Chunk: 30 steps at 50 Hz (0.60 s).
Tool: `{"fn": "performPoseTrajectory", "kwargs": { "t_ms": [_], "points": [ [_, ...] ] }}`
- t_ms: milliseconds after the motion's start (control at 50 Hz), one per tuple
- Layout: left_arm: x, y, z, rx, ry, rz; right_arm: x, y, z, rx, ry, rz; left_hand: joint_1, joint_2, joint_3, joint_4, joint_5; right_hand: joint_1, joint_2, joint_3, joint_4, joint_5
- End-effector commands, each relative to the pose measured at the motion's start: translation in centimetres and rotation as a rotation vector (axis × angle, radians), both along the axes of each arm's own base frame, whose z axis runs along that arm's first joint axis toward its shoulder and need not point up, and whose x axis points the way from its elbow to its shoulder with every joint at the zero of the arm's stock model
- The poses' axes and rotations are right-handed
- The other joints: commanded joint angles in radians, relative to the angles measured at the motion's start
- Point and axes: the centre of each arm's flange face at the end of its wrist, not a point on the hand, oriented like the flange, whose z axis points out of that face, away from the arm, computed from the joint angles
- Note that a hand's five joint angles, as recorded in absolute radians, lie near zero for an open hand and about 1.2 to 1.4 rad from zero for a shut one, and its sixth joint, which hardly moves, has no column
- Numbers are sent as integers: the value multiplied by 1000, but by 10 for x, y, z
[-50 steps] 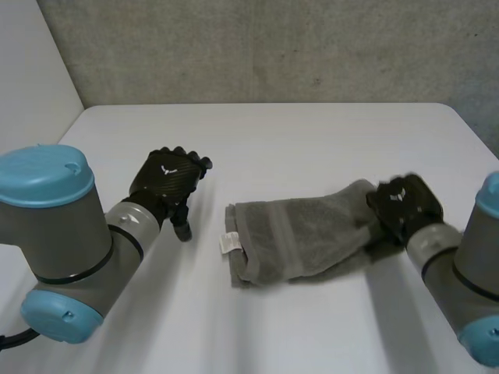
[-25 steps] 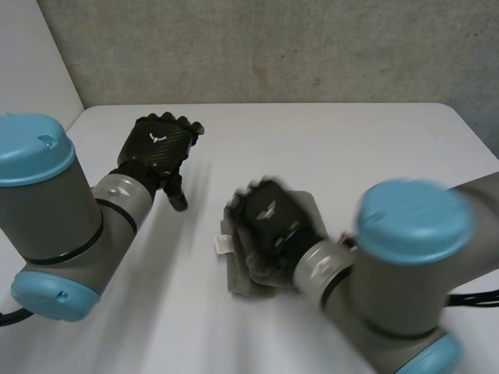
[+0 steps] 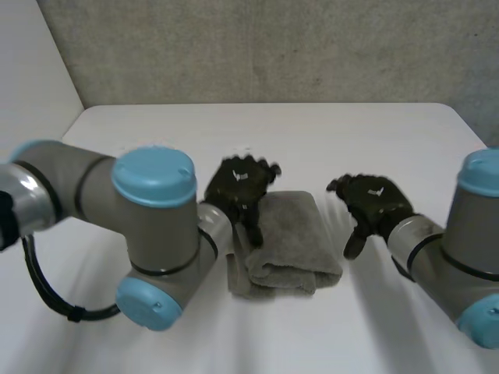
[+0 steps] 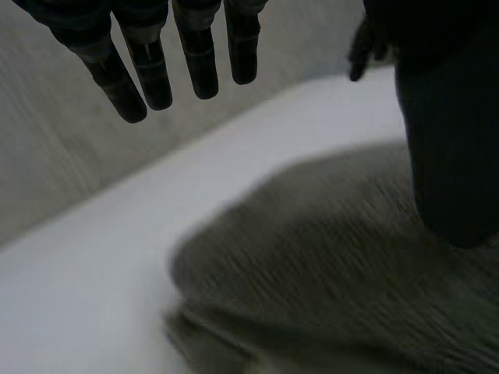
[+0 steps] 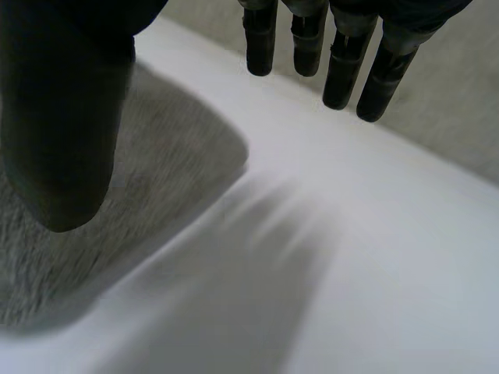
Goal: Fold the towel.
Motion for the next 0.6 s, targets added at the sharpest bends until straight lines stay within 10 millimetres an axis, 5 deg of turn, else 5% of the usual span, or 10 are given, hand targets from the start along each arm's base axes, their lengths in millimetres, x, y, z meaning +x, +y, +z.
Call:
{"fn": "performPoseTrajectory", "kwargs": {
  "t_ms": [20,140,260,340,360,400,420,460,520,600],
  "points": [
    [9,12,-39,101,-96,0,14,-7,-37,86,23,51,-60,-56,-47,-68,-202,-55,-65,-61,-77,-58],
    [14,13,-42,113,-111,10,24,-10,-42,88,29,69,-63,-59,-50,-71,-205,-55,-65,-61,-77,-58],
    [17,9,-18,60,-85,51,32,-12,-17,50,4,86,-78,-73,-65,-85,-220,-55,-65,-61,-77,-58],
    [21,6,25,-21,-11,69,33,-11,35,-51,-47,87,-86,-82,-74,-94,-229,-55,-65,-61,-77,-58],
    [21,6,25,-21,-11,69,33,-11,35,-51,-47,87,-86,-82,-74,-94,-229,-55,-65,-61,-77,-58],
    [30,2,62,-84,49,96,30,-12,71,-145,-83,71,-95,-91,-83,-103,-237,-55,-65,-61,-77,-58],
    [30,2,62,-85,49,97,30,-12,71,-146,-84,71,-95,-91,-83,-103,-237,-55,-65,-61,-77,-58],
    [48,-6,98,-144,104,147,24,-11,108,-240,-130,36,-95,-91,-83,-103,-237,-55,-65,-61,-77,-58],
    [58,-9,117,-176,132,177,16,-7,139,-308,-189,-23,-92,-88,-80,-100,-234,-55,-65,-61,-77,-58],
    [92,-18,160,-225,173,291,8,-3,161,-343,-219,-85,-75,-71,-62,-82,-217,-55,-65,-61,-77,-58]
  ]
}}
